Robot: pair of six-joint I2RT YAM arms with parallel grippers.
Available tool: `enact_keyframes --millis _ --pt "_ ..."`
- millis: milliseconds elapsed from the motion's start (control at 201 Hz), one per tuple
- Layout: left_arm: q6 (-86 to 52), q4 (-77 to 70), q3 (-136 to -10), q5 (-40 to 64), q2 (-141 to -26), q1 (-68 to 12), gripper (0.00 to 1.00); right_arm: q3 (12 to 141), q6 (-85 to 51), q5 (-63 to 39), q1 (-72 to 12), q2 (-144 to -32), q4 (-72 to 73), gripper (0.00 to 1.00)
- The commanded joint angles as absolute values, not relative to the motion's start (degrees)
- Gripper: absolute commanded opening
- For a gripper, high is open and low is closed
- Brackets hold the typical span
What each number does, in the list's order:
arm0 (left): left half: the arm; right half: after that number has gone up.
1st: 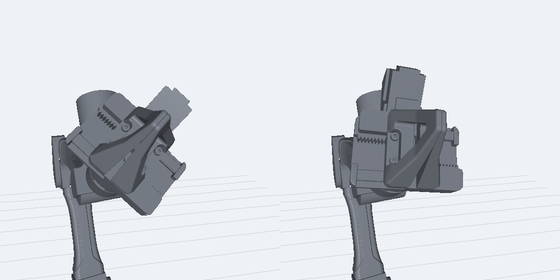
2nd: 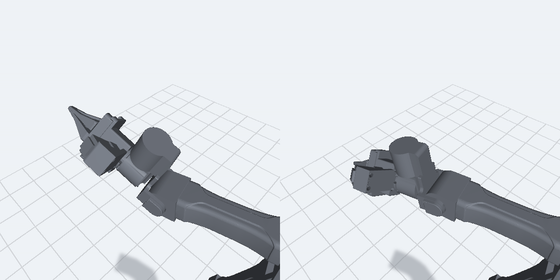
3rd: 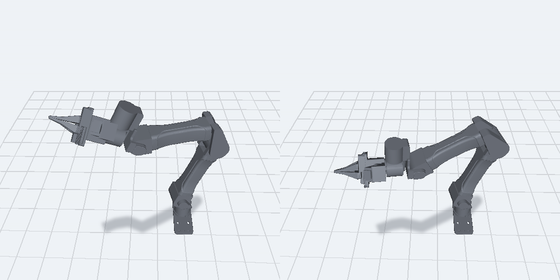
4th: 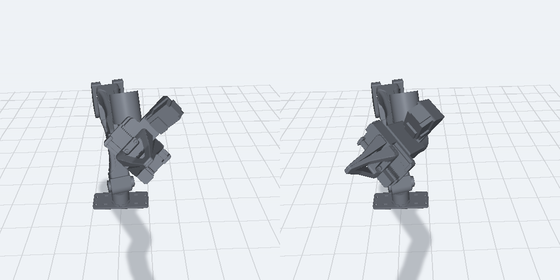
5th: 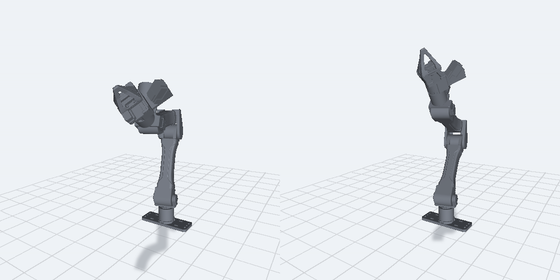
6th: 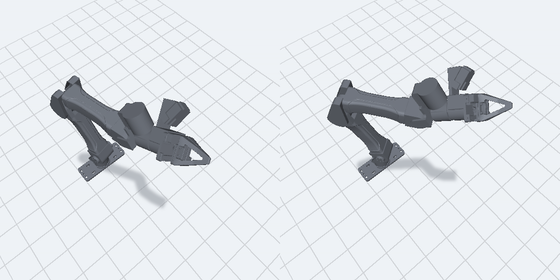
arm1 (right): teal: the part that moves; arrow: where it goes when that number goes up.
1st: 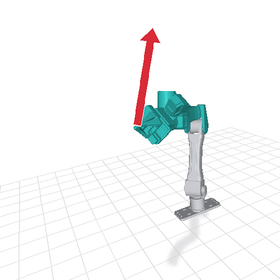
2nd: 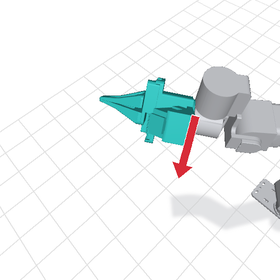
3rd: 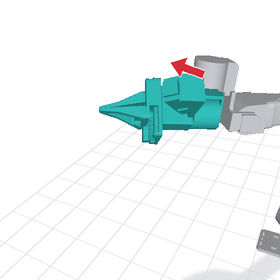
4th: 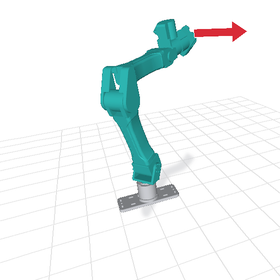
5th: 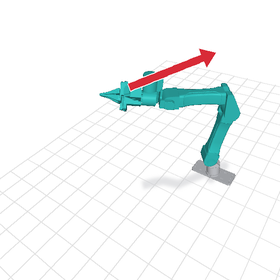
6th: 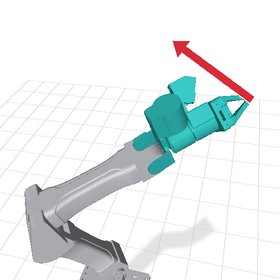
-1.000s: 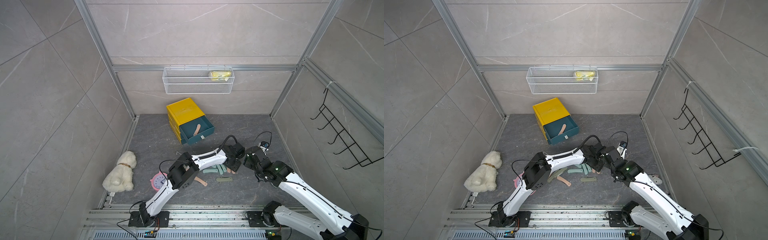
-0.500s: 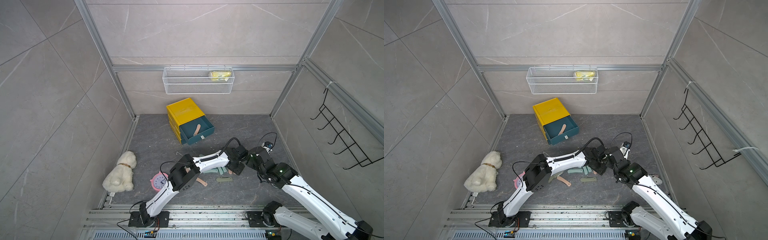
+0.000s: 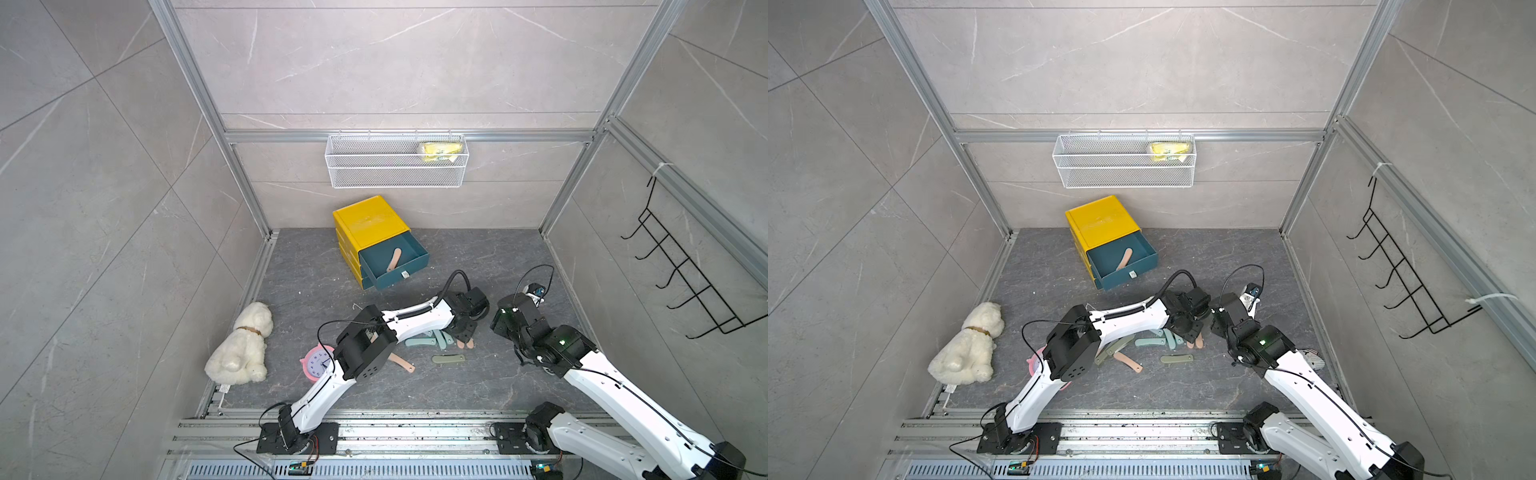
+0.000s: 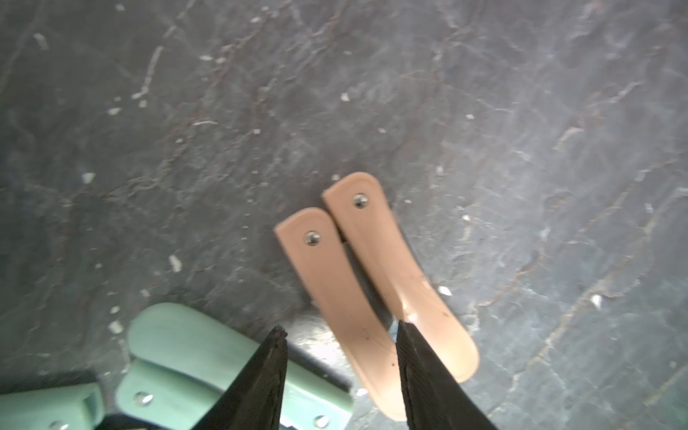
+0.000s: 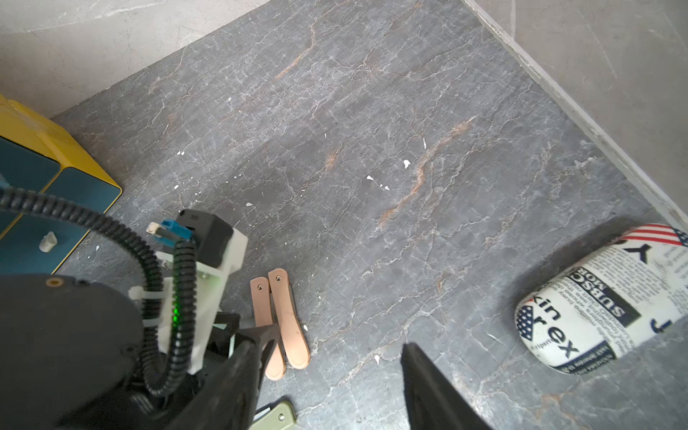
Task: Place the fruit knives into the drawer by color
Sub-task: Pick up the fruit knife from the center of the board.
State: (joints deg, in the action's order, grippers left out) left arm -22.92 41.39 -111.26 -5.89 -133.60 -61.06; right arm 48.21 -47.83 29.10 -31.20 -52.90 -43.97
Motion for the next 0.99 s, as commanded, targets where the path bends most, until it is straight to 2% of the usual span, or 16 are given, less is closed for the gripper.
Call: enact_keyframes --millis 0,179,299,468,816,985 --pt "-22.4 45.4 -114.4 -7.3 -135.3 -60.8 0.52 48.9 -47.5 29.2 -30.9 -52.0 -45.3 0.64" --pt "-20.8 49.9 -117.9 -7.0 -137.5 -60.6 0.52 49.3 -47.3 29.1 -30.9 -51.8 -45.2 0.64" --pt "-20.7 50.0 -120.1 -3.8 -137.6 -60.6 0.58 48.6 -47.5 29.4 -30.8 -51.5 -45.0 0.64" --pt "-19.8 54.8 -125.3 -3.8 -141.9 -60.9 0.57 47.9 -47.6 29.1 -30.7 -51.3 -44.9 0.65" --pt "-19.0 56.2 -120.1 -8.8 -141.4 -60.2 0.55 48.1 -47.9 27.8 -30.5 -51.4 -43.8 0.64" --pt "-16.7 55.8 -118.7 -6.4 -140.8 -59.1 0.53 48.0 -48.0 27.5 -30.5 -51.7 -43.5 0.64"
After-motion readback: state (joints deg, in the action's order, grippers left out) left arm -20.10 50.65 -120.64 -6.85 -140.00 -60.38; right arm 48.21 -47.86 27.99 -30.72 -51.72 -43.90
